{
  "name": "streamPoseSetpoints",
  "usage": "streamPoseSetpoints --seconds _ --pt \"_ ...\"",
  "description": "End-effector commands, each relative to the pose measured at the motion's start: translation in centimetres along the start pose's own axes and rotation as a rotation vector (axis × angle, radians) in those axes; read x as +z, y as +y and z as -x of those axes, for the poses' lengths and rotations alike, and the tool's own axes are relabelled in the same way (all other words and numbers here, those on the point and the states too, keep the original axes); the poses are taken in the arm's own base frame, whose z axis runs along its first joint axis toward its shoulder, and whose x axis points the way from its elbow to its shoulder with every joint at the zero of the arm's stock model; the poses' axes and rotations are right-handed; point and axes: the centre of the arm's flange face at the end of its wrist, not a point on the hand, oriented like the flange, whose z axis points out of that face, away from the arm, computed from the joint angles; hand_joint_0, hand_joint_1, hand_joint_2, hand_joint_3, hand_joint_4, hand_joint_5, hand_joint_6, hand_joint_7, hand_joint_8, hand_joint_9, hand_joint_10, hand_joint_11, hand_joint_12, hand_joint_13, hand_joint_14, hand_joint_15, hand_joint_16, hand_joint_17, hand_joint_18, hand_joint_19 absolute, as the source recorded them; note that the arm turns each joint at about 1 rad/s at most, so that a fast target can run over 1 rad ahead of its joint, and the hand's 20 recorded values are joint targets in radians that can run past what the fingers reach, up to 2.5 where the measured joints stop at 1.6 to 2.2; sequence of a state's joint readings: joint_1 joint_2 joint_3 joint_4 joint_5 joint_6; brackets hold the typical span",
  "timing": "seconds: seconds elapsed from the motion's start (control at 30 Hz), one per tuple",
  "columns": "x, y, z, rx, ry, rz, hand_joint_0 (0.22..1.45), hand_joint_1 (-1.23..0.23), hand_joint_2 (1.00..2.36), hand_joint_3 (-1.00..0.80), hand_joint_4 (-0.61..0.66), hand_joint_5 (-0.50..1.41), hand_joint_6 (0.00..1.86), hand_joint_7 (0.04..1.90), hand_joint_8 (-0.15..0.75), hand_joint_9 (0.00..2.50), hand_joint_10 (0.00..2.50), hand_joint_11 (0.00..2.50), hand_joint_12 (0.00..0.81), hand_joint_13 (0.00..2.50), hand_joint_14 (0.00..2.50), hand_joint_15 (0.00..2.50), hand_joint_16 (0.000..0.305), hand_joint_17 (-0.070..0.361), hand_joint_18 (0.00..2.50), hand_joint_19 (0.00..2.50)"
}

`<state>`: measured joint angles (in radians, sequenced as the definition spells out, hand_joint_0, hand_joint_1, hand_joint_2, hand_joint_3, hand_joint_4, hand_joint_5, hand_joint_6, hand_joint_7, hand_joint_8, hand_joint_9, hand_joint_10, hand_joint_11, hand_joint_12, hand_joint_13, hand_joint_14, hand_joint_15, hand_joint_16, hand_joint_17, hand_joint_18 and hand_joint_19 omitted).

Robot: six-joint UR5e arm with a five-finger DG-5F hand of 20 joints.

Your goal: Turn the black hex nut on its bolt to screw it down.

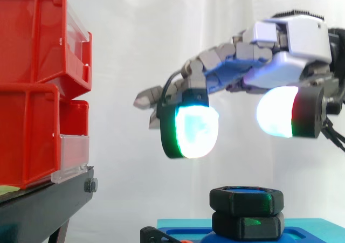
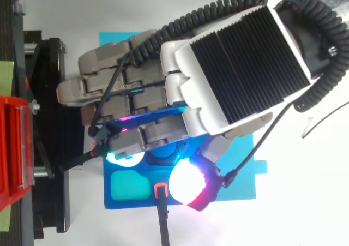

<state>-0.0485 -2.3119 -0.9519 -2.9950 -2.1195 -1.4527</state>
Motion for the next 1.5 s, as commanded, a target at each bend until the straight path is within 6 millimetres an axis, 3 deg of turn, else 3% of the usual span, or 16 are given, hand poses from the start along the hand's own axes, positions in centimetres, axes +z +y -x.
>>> streamPoseSetpoints --seconds 0.0,0.3,0.57,0.67,0.73,0.9,1.03,1.47 --pt "-0.5 0.7 1.1 -0.002 0.079 0.003 0.51 -0.46 1.00 -0.50 0.28 -0.16 0.50 1.03 0.323 0.47 0.01 0.27 0.351 0.31 0.00 0.00 0.045 0.102 0.18 0.17" --pt "-3.8 3.0 6.2 -0.037 0.178 -0.028 0.51 -0.46 1.00 -0.50 0.23 -0.20 0.50 0.78 0.306 0.38 0.00 0.11 0.351 0.25 0.00 0.00 0.048 0.109 0.21 0.18" --pt "-5.9 5.0 9.5 0.005 0.198 -0.066 0.51 -0.46 1.00 -0.50 0.21 -0.21 0.50 0.69 0.287 0.27 0.00 0.00 0.356 0.14 0.00 0.00 0.053 0.119 0.17 0.16" --pt "-8.3 6.8 10.3 0.025 0.202 -0.106 0.51 -0.45 1.00 -0.50 0.19 -0.22 0.50 0.67 0.279 0.24 0.00 0.00 0.357 0.09 0.00 0.00 0.054 0.122 0.12 0.14" --pt "-8.8 7.1 10.3 0.028 0.196 -0.115 0.50 -0.45 1.00 -0.50 0.19 -0.22 0.50 0.66 0.276 0.23 0.00 0.00 0.357 0.09 0.00 0.00 0.054 0.122 0.11 0.14" --pt "-12.0 9.9 10.6 0.114 0.111 -0.174 0.50 -0.43 1.00 -0.50 0.19 -0.22 0.50 0.68 0.267 0.17 0.00 0.00 0.357 0.03 0.00 0.00 0.054 0.121 0.06 0.18" --pt "-13.0 10.9 10.0 0.163 0.096 -0.197 0.50 -0.40 1.00 -0.50 0.18 -0.23 0.50 0.69 0.258 0.10 0.00 0.00 0.354 0.00 0.00 0.00 0.054 0.121 0.00 0.22" --pt "-12.7 11.4 9.3 0.345 0.099 -0.268 0.50 -0.44 1.00 -0.50 0.18 -0.23 0.50 0.72 0.255 0.06 0.00 0.00 0.356 0.00 0.00 0.00 0.055 0.123 0.00 0.22"
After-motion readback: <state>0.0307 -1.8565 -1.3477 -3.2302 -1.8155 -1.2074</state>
